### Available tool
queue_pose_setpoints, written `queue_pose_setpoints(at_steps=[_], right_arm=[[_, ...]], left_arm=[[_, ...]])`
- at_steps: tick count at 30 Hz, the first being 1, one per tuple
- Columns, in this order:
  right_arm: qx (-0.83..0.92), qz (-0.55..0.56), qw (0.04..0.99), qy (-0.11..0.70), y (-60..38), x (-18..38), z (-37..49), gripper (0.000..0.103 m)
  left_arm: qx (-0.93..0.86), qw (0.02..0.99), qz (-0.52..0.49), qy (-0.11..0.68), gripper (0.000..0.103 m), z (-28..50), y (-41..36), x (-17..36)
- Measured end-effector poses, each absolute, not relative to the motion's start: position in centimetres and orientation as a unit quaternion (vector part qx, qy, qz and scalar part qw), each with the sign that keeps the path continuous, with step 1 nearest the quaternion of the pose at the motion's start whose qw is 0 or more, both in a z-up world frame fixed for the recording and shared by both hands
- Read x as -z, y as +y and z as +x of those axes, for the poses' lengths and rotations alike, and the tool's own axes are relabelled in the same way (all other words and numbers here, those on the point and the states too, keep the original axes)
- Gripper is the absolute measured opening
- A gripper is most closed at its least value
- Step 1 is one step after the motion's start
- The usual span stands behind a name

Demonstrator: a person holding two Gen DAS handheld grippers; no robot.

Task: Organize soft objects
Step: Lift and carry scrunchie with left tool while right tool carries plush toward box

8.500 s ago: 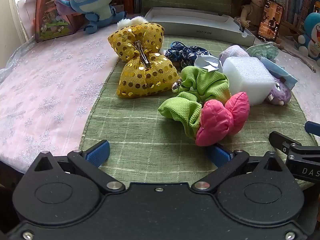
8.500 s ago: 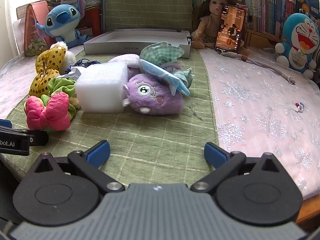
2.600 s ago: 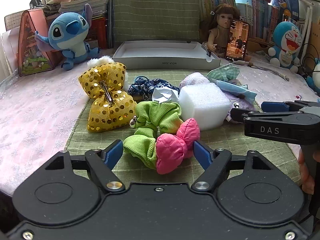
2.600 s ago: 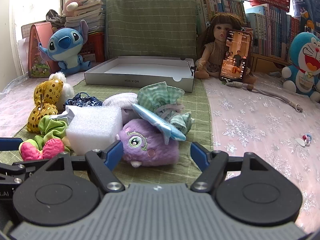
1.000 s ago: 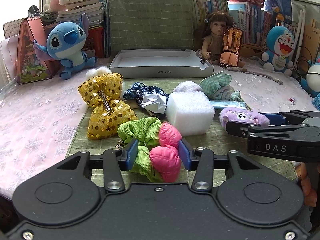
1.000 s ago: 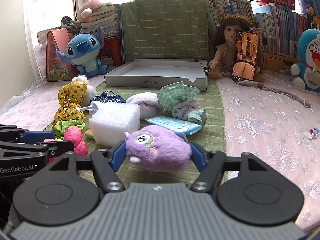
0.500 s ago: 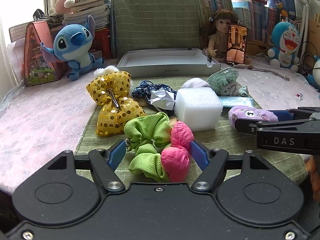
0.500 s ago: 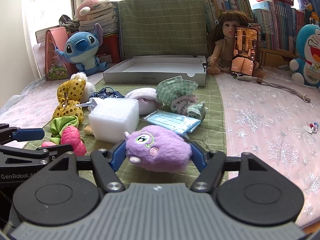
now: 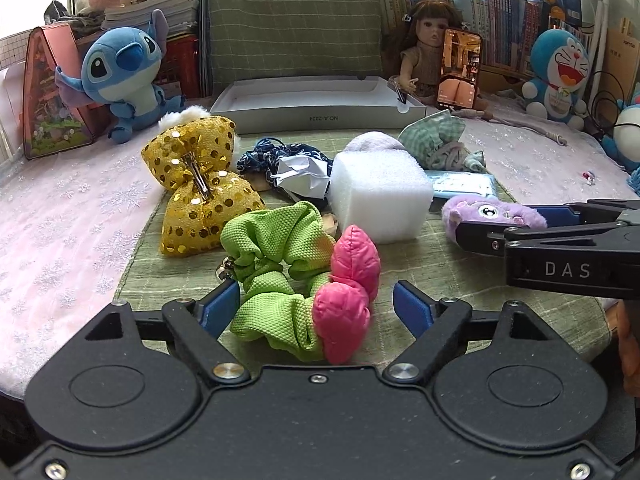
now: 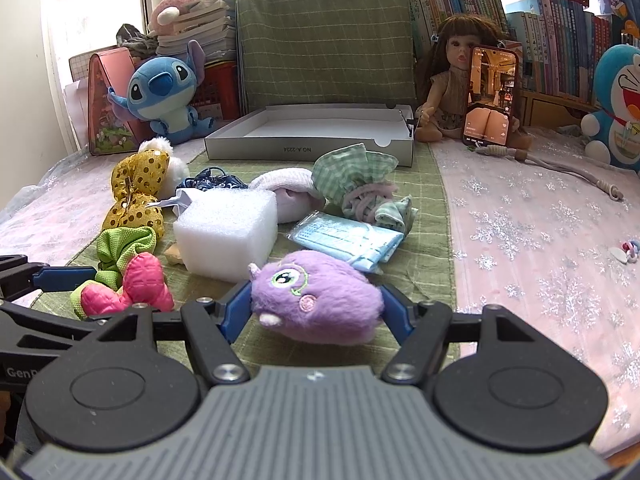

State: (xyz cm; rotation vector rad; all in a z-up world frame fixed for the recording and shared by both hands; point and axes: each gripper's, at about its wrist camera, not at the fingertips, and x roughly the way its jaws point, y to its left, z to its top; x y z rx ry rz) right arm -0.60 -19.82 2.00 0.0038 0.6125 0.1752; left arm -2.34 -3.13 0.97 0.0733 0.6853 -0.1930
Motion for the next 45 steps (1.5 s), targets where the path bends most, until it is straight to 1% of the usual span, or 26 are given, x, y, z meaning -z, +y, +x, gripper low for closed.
queue_pose_setpoints(at_steps=[2, 3, 4, 5, 7, 10, 20, 28, 37, 45], right_arm=[[-0.087, 0.002, 0.95, 0.301, -19.8, -2.0, -0.6, 0.072], [-0.088, 0.002, 0.949, 0.301, -19.8, -2.0, -0.6, 0.072], [-0.088, 0.002, 0.949, 0.302, -19.8, -2.0, -0.6, 0.072], [-0.088, 0.003, 0.949, 0.301, -19.9, -2.0, -0.5, 0.072], [-0.088, 0.005, 0.95, 0.3, -19.9, -2.1, -0.6, 0.071], [-0.09, 0.008, 0.95, 0.298, -20.0, -2.4, -0.7, 0.071], [-0.098, 0.02, 0.958, 0.27, -20.2, -4.6, -1.2, 0.071], [-0.094, 0.023, 0.963, 0.252, -20.6, -6.3, -0.8, 0.071], [-0.096, 0.034, 0.965, 0.242, -21.3, -7.5, 1.2, 0.071], [-0.099, 0.028, 0.969, 0.225, -21.5, -8.8, 4.7, 0.071]], left_arm=[[0.089, 0.936, 0.04, 0.338, 0.073, -2.1, -3.4, -0.6], [0.083, 0.937, 0.044, 0.338, 0.06, -2.0, -3.5, -0.5], [0.078, 0.937, 0.048, 0.336, 0.05, -2.0, -3.5, -0.5], [0.077, 0.938, 0.047, 0.335, 0.047, -2.0, -3.4, -0.6], [0.086, 0.936, 0.025, 0.341, 0.043, -1.9, -2.9, -0.9], [0.091, 0.934, 0.003, 0.344, 0.042, -1.8, -2.2, -1.5], [0.106, 0.947, 0.003, 0.303, 0.042, -2.4, -2.1, -4.9], [0.122, 0.945, -0.009, 0.304, 0.042, -0.4, -2.2, -6.1], [0.132, 0.945, -0.002, 0.301, 0.043, 3.0, -2.5, -7.5], [0.139, 0.937, -0.016, 0.319, 0.042, 8.7, -1.9, -9.5]])
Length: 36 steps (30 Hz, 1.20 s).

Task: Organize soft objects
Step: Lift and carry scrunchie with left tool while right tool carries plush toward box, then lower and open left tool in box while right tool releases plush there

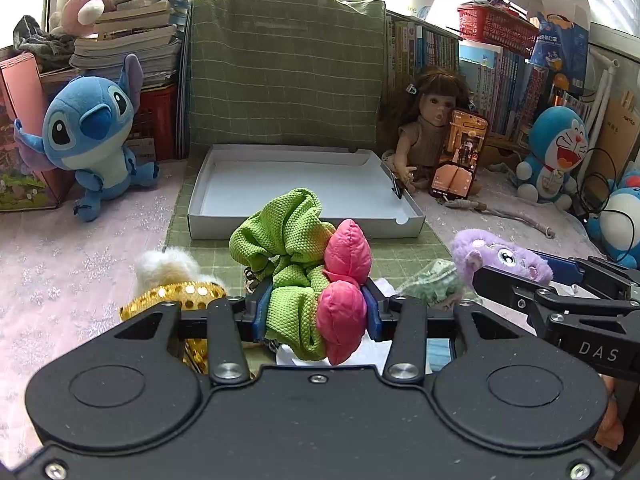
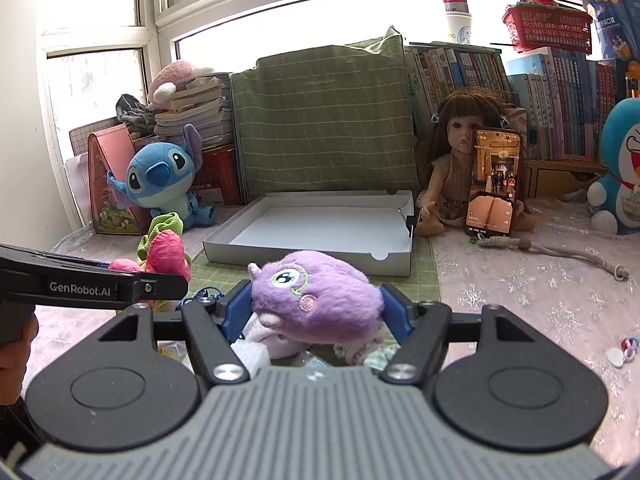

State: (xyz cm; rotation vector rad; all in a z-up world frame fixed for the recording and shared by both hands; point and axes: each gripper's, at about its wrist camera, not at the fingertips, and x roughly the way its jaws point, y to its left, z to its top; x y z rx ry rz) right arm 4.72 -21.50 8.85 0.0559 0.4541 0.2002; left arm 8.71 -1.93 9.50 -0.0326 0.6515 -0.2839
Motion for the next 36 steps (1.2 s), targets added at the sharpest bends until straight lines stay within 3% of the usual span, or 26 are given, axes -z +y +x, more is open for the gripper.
queue_pose_setpoints(at_steps=[13, 24, 36], right_arm=[[-0.112, 0.028, 0.962, 0.246, -21.3, -10.0, 13.5, 0.071], [-0.095, 0.052, 0.944, 0.311, -21.7, -8.4, 21.5, 0.071], [-0.067, 0.052, 0.938, 0.337, -21.9, -5.7, 26.3, 0.071]], left_arm=[[0.13, 0.932, -0.049, 0.334, 0.043, 18.4, -1.7, -10.4], [0.101, 0.911, -0.049, 0.396, 0.043, 26.6, -1.9, -7.7], [0.075, 0.912, -0.044, 0.401, 0.043, 32.1, -3.2, -4.9]])
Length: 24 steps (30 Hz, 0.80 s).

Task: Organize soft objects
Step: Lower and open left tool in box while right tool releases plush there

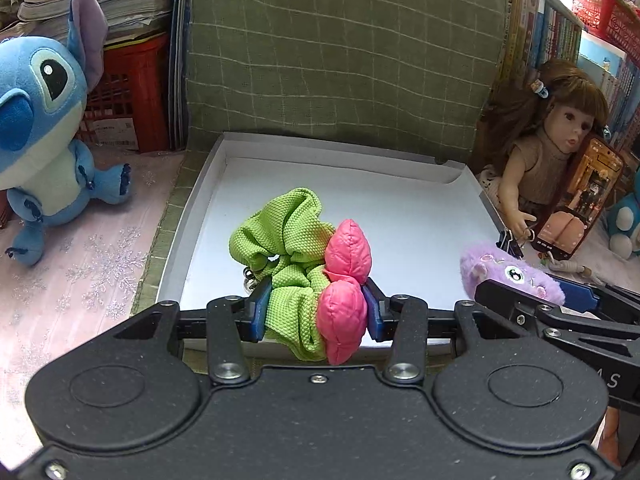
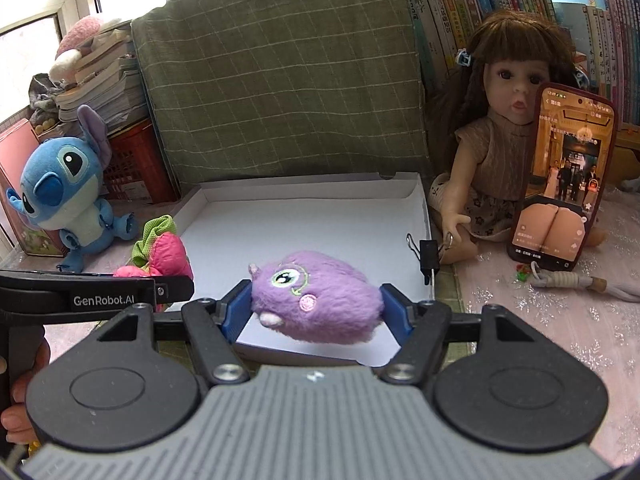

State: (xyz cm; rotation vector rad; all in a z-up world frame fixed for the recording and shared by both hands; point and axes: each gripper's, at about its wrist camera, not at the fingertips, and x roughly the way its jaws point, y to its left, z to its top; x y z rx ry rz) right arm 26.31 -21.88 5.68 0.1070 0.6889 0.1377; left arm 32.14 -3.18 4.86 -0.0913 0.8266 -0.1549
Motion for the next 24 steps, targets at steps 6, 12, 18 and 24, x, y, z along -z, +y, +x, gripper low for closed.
queue_pose_setpoints(at_steps=[6, 12, 18, 24], right_arm=[[-0.064, 0.051, 0.934, 0.347, -21.7, -5.0, 27.3, 0.071], [-0.056, 0.045, 0.929, 0.362, -21.2, -4.3, 27.8, 0.071], [-0.054, 0.05, 0.927, 0.369, -21.3, -3.6, 28.0, 0.071], [-0.051, 0.051, 0.928, 0.366, -21.3, -3.4, 28.1, 0.071]], left_arm=[[0.07, 0.909, -0.039, 0.408, 0.043, 33.1, -3.3, -4.1], [0.061, 0.905, -0.036, 0.419, 0.044, 33.5, -3.3, -3.4], [0.062, 0.905, -0.036, 0.419, 0.044, 33.7, -3.4, -3.3], [0.058, 0.904, -0.037, 0.422, 0.045, 34.0, -3.5, -2.9]])
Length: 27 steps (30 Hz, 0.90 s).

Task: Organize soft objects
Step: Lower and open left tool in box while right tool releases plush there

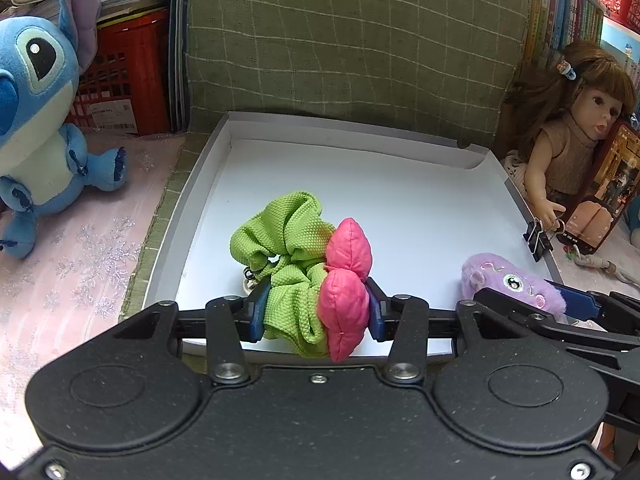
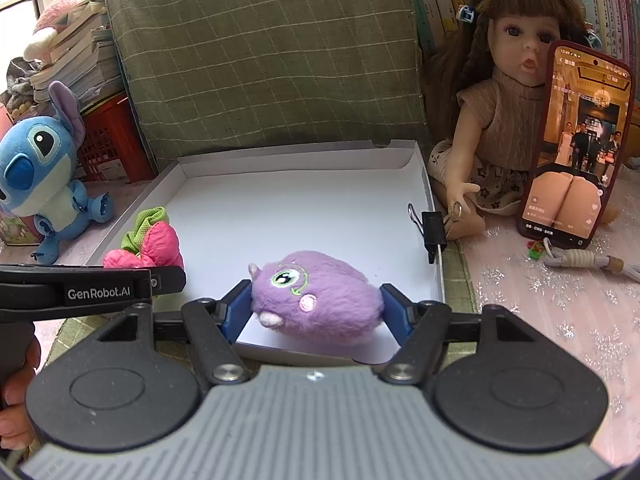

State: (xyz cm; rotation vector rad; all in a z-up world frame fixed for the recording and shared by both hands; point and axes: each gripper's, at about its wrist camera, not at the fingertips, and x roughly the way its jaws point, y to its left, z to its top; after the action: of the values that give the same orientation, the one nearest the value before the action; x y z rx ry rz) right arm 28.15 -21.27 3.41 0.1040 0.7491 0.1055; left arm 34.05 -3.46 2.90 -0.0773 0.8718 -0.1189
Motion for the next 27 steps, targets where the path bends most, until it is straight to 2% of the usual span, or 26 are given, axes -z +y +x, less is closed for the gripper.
queue_pose_setpoints(at_steps=[5, 23, 27], right_arm=[[-0.051, 0.05, 0.926, 0.371, -21.2, -3.2, 28.4, 0.071], [-0.048, 0.054, 0.92, 0.385, -21.2, -2.2, 28.7, 0.071], [-0.047, 0.055, 0.92, 0.385, -21.2, -2.3, 28.7, 0.074]], left_arm=[[0.05, 0.893, -0.034, 0.447, 0.046, 34.6, -3.6, -2.1], [0.049, 0.894, -0.027, 0.444, 0.048, 34.7, -3.6, -1.5], [0.049, 0.894, -0.029, 0.444, 0.048, 34.7, -3.6, -1.6]])
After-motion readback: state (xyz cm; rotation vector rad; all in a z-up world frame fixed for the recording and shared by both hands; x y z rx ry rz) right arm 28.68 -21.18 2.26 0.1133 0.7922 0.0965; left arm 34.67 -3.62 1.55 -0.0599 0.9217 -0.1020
